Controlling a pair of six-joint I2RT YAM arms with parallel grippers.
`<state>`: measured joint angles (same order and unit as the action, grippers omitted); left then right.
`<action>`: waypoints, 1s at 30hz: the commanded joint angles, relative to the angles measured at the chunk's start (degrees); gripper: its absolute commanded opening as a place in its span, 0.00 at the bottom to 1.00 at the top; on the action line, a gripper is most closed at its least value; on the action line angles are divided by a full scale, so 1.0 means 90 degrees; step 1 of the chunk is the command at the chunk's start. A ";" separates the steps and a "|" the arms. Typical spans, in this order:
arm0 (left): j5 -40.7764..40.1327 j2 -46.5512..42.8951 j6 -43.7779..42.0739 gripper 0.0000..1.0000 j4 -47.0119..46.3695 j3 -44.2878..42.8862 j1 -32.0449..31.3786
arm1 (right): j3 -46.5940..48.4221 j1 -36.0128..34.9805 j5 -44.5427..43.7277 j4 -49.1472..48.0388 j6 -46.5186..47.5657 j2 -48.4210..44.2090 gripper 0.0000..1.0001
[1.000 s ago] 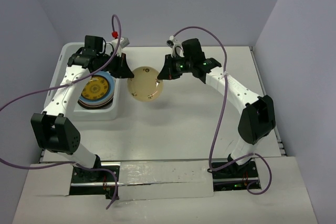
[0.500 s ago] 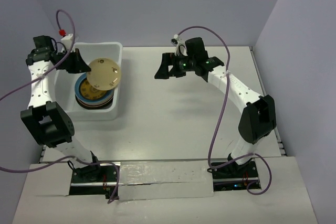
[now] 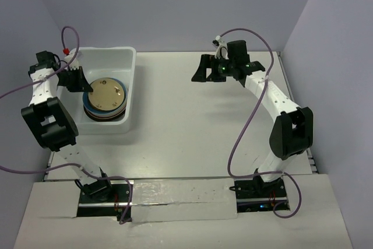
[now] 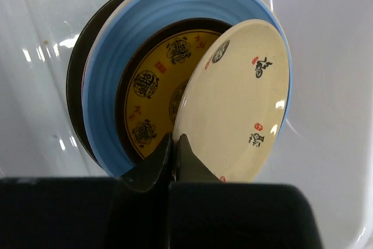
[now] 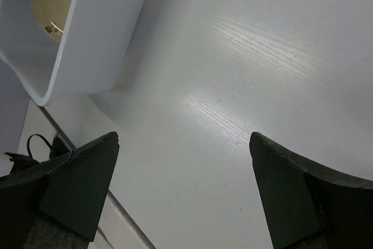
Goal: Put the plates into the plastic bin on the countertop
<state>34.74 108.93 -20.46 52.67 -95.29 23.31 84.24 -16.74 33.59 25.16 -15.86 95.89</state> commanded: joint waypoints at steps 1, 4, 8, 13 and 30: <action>-0.0110 0.0062 -0.0064 0.17 -0.0306 -0.0168 0.0008 | -0.0055 0.0142 -0.0163 0.0133 0.0298 -0.0563 1.00; -0.0255 -0.0062 0.0059 0.64 -0.0414 -0.0163 -0.0002 | -0.0049 0.0277 -0.0411 0.0201 0.0407 -0.0679 1.00; -0.0347 -0.0412 0.0438 0.97 -0.0469 -0.0584 -0.0040 | 0.0019 0.0547 -0.0770 0.0290 0.0522 -0.0857 1.00; -0.0982 -0.1181 0.1130 0.99 -0.0872 -0.1043 -0.0863 | 0.0221 0.0994 -0.1411 0.0615 0.0675 -0.1078 1.00; -0.1856 -0.2451 0.2518 0.99 -0.2601 0.1578 -0.4074 | -0.1155 0.1069 -0.2861 0.0016 0.0625 -0.2125 1.00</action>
<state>19.24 89.69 -0.65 33.13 -85.66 -12.76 78.11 -6.98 9.10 29.93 -9.43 79.12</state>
